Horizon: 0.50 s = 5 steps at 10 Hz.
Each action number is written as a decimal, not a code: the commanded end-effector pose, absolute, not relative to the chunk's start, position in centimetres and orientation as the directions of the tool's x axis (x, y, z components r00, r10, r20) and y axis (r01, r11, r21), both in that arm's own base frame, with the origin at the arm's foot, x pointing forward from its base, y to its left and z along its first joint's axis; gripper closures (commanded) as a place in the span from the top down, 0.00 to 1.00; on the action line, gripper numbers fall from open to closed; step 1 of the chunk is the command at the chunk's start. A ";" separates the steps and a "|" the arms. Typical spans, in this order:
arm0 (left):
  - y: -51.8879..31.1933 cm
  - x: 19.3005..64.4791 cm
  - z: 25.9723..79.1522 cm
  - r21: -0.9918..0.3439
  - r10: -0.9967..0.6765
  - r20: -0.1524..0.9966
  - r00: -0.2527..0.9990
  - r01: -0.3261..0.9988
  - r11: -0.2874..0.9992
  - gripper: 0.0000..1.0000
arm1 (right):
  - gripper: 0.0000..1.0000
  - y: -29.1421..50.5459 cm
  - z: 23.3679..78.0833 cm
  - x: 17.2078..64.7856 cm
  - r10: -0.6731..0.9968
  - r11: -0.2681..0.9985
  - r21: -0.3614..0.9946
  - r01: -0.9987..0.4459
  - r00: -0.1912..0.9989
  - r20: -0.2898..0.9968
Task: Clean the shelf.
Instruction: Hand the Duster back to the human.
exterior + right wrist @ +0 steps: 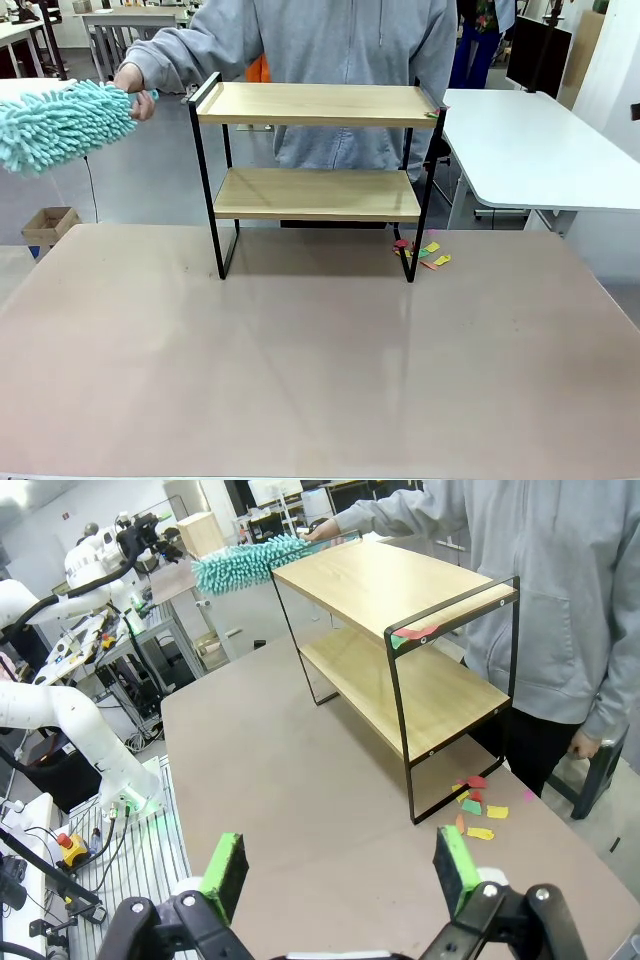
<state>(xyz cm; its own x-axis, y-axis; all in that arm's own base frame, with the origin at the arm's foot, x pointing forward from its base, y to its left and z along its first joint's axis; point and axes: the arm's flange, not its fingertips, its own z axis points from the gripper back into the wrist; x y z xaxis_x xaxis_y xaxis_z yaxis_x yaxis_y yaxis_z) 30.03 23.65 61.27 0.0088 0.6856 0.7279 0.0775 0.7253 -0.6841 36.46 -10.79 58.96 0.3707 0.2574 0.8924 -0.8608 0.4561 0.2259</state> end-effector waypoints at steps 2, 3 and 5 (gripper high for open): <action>23.3 30.0 61.4 -0.682 0.684 0.729 0.007 0.082 0.726 0.98 | 1.00 -10.9 59.2 36.5 0.266 0.451 0.220 -0.865 0.365 0.892; 23.3 30.0 61.4 -0.682 0.684 0.729 0.007 0.082 0.726 0.98 | 1.00 -10.9 59.2 36.5 0.266 0.451 0.220 -0.865 0.365 0.892; 23.3 30.0 61.4 -0.682 0.684 0.729 0.007 0.082 0.726 0.98 | 1.00 -10.9 59.2 36.5 0.266 0.451 0.220 -0.865 0.365 0.892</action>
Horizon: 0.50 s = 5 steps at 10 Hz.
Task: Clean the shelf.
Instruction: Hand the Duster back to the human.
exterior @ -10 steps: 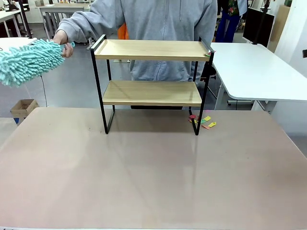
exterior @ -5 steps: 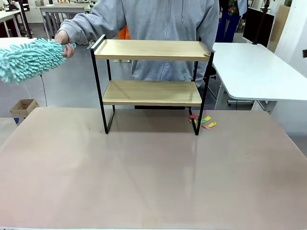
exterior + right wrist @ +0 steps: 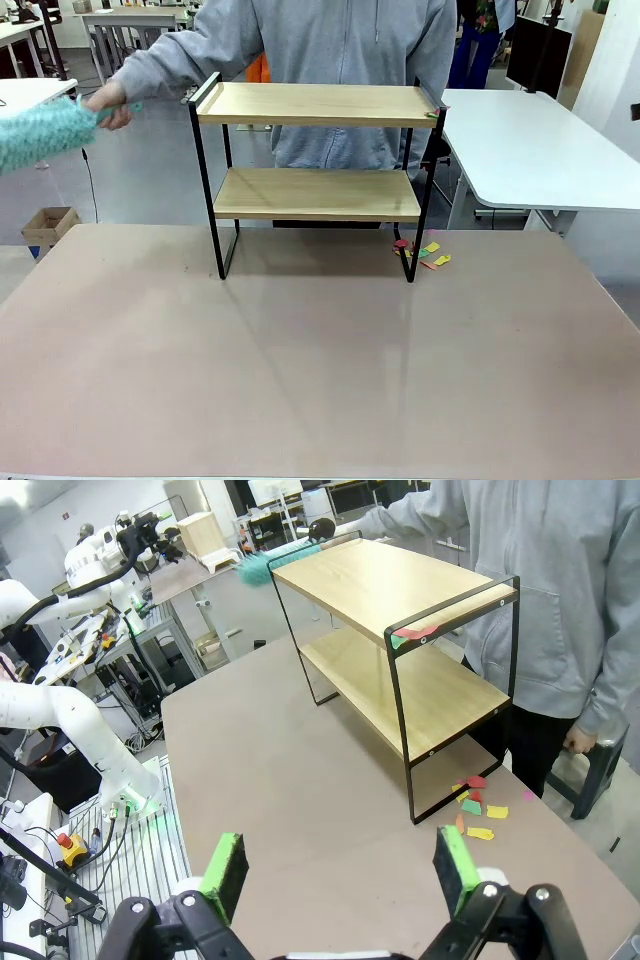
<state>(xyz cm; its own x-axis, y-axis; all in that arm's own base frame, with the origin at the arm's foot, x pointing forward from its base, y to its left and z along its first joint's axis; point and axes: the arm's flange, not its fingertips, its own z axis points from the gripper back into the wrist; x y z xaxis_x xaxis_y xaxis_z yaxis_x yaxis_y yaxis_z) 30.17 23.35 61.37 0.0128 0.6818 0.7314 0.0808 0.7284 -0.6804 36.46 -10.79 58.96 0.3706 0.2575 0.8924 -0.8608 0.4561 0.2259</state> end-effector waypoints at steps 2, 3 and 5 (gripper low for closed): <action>23.3 30.0 61.4 -0.682 0.684 0.729 0.007 0.082 0.726 0.98 | 1.00 -10.9 59.2 36.5 0.266 0.451 0.220 -0.865 0.365 0.892; 23.3 30.0 61.4 -0.682 0.684 0.729 0.007 0.082 0.726 0.98 | 1.00 -10.9 59.2 36.5 0.266 0.451 0.220 -0.865 0.365 0.892; 23.3 30.0 61.4 -0.682 0.684 0.729 0.007 0.082 0.726 0.98 | 1.00 -10.9 59.2 36.5 0.266 0.451 0.220 -0.865 0.365 0.892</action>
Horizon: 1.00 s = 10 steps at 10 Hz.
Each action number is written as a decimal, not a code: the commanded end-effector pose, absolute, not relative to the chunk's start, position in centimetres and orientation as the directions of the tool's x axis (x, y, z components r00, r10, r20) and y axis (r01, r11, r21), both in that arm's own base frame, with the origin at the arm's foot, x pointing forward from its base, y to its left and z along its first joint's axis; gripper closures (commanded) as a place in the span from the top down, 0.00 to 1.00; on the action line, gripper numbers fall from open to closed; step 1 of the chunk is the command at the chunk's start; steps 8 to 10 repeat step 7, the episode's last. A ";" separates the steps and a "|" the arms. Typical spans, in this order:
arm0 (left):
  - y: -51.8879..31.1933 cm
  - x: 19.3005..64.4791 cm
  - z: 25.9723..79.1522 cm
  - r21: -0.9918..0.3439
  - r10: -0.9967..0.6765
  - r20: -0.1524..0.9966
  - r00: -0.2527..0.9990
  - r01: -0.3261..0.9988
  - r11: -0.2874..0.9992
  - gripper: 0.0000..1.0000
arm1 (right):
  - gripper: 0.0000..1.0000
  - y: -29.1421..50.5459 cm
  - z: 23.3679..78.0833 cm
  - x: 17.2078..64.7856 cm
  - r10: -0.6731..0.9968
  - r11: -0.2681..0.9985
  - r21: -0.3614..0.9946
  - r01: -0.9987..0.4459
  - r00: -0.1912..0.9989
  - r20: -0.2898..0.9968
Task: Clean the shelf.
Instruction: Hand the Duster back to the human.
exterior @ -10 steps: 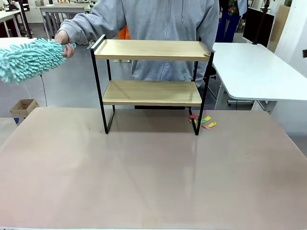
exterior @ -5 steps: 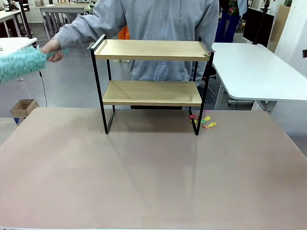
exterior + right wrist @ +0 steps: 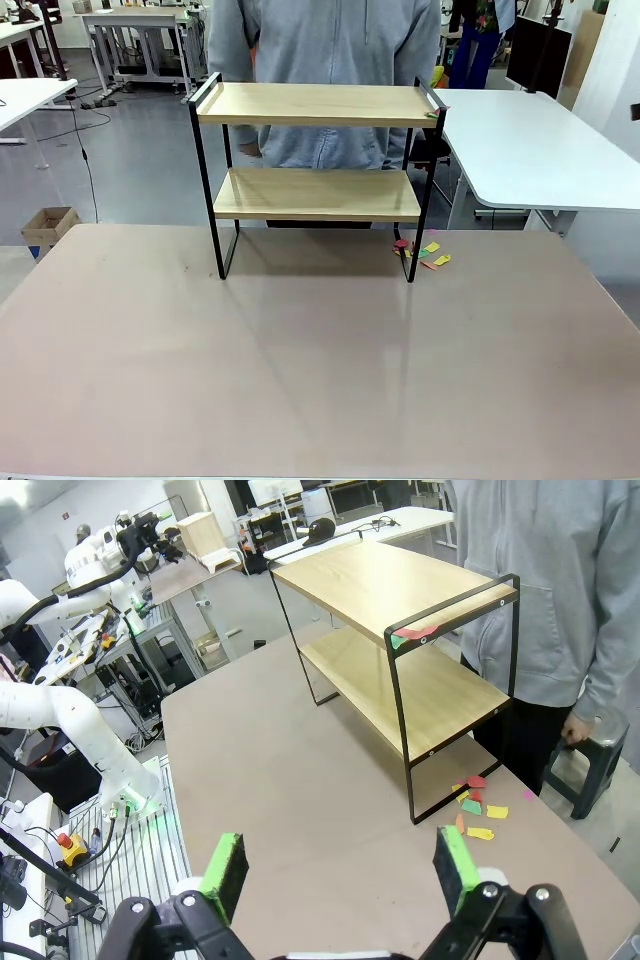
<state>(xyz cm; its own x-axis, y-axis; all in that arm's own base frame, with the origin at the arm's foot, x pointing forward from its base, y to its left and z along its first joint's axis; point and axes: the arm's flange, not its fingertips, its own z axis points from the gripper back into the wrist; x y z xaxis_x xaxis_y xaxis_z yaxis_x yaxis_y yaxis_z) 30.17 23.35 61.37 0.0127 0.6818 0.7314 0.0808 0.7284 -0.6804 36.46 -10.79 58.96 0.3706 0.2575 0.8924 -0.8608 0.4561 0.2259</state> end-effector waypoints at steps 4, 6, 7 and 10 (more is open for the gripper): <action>23.3 30.0 61.4 -0.682 0.684 0.729 0.007 0.082 0.726 0.98 | 1.00 -10.9 59.2 36.5 0.266 0.451 0.220 -0.865 0.365 0.892; 23.3 30.0 61.4 -0.682 0.684 0.729 0.007 0.082 0.726 0.98 | 1.00 -10.9 59.2 36.5 0.266 0.451 0.220 -0.865 0.365 0.892; 23.3 30.0 61.4 -0.682 0.684 0.729 0.007 0.082 0.726 0.98 | 1.00 -10.9 59.2 36.5 0.266 0.451 0.220 -0.865 0.365 0.892; 23.3 30.0 61.4 -0.682 0.684 0.729 0.007 0.082 0.726 0.98 | 1.00 -10.9 59.2 36.5 0.266 0.451 0.220 -0.865 0.365 0.892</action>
